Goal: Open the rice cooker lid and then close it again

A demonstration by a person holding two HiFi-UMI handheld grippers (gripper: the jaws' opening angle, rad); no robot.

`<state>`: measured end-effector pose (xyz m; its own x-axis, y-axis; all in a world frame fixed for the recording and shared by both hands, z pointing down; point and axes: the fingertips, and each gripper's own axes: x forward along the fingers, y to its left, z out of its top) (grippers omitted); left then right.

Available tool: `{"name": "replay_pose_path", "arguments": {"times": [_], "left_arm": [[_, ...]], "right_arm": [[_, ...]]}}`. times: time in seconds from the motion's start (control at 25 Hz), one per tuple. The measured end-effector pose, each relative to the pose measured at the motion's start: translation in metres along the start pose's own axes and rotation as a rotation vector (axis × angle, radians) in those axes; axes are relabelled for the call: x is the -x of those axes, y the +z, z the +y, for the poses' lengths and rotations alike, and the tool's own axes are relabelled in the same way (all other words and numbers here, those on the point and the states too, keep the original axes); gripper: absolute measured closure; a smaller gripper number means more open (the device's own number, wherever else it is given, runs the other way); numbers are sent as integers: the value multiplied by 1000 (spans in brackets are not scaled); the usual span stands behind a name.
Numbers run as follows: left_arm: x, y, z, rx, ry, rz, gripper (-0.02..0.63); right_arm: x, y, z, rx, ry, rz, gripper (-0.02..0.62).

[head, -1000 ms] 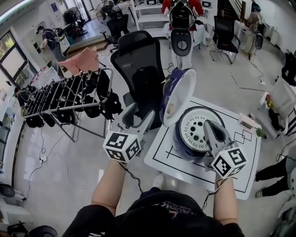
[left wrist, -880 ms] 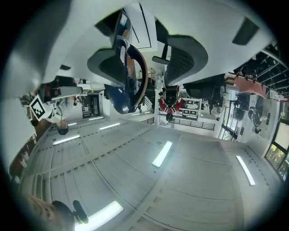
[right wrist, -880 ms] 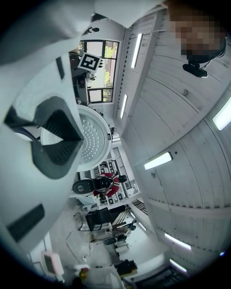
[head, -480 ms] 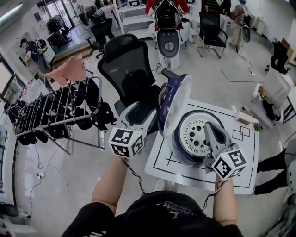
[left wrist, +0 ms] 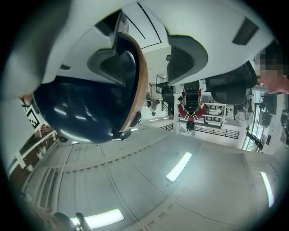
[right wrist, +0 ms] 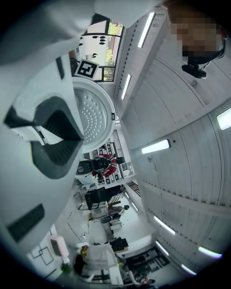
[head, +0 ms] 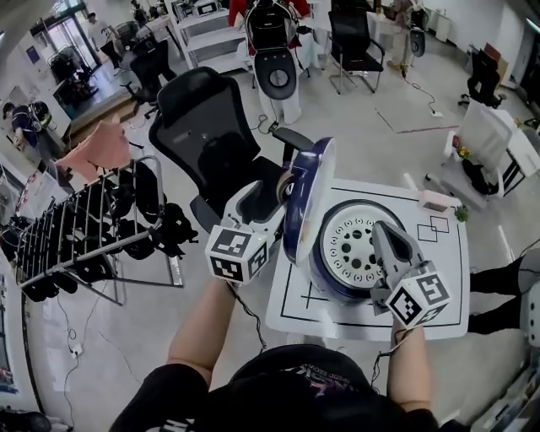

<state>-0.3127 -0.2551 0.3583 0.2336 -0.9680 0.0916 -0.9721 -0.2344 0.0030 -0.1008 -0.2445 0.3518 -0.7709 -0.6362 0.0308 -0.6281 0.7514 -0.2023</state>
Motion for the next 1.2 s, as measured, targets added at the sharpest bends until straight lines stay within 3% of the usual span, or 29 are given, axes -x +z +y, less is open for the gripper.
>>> {"name": "replay_pose_path", "arguments": {"times": [0.36, 0.48, 0.6, 1.2], "left_arm": [[-30, 1, -5, -53, -68, 10, 343], [-33, 0, -7, -63, -89, 18, 385], [-34, -1, -11, -76, -110, 20, 489], [-44, 7, -35, -218, -100, 81, 495]], "right_arm": [[4, 2, -6, 3, -75, -13, 594], [6, 1, -7, 3, -89, -13, 594], [7, 0, -8, -3, -100, -14, 594], [17, 12, -9, 11, -116, -39, 594]]}}
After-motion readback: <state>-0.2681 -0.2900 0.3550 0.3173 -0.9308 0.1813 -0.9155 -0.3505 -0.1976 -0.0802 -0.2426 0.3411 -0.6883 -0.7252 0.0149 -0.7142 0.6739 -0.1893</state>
